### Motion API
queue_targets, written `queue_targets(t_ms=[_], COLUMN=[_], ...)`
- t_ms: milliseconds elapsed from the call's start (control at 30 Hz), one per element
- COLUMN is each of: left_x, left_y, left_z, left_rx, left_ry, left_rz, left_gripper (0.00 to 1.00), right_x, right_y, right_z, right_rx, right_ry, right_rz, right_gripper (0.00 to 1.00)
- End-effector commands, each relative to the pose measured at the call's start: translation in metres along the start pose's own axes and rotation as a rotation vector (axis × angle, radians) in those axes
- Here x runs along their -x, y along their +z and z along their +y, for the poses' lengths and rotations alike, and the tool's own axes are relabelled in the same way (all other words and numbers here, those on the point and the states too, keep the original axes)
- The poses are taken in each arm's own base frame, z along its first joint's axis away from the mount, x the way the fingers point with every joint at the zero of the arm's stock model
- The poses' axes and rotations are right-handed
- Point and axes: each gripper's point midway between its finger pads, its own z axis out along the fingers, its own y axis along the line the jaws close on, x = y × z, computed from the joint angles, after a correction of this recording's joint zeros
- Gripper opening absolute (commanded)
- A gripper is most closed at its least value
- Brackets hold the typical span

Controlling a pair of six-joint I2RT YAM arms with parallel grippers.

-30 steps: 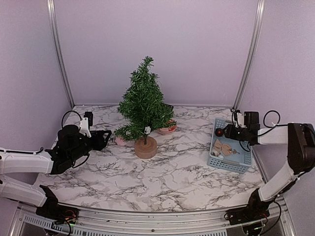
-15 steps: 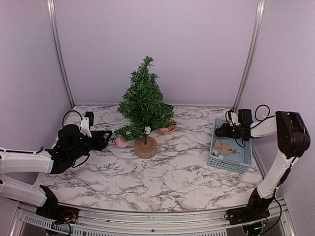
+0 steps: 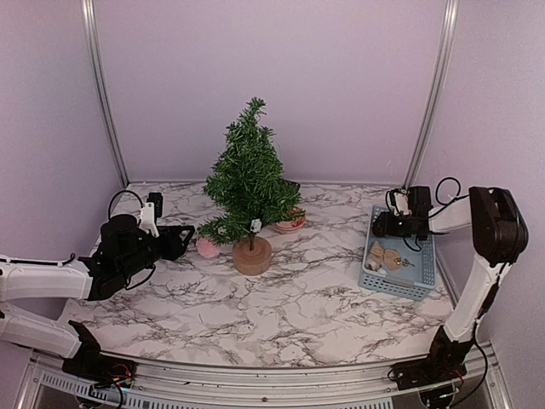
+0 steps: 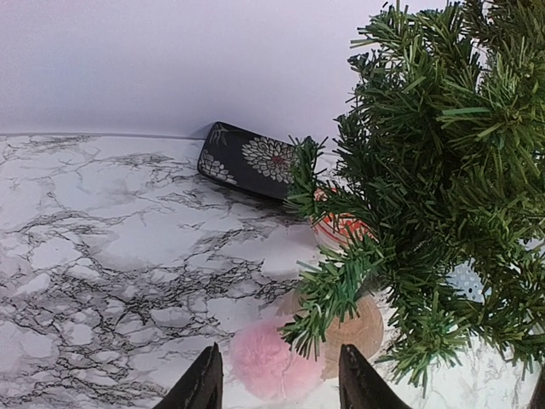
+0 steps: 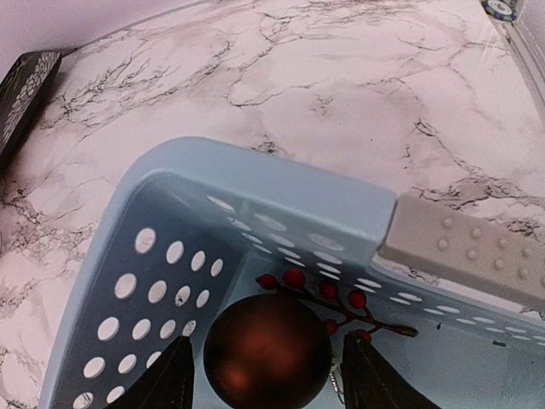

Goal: Decorate the small christmas tree

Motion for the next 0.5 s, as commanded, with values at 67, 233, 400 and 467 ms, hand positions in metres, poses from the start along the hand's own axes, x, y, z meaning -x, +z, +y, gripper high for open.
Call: queue_targets(t_ms=[67, 233, 400, 467], left_x=[0.0138, 0.0143, 0.0163, 0.0171], left_y=[0.0032, 0.0039, 0.0020, 0.0009], left_z=[-0.0076, -0.0092, -0.0106, -0.0105], left_rx=[-0.019, -0.026, -0.031, -0.031], left_ry=[0.001, -0.001, -0.001, 0.000], left_rz=[-0.020, -0.018, -0.022, -0.025], left_gripper=[0.46, 0.46, 0.46, 0.46], right_x=[-0.0004, -0.0047, -0.0034, -0.0038], right_y=[0.0033, 0.0074, 0.0097, 0.0102], right_z=[0.0004, -0.0007, -0.0034, -0.0050], right_rx=[0.012, 0.011, -0.004, -0.011], right_ry=[-0.010, -0.009, -0.013, -0.016], right_rz=[0.029, 0.054, 0.061, 0.066], right_gripper=[0.58, 0.58, 0.58, 0.58])
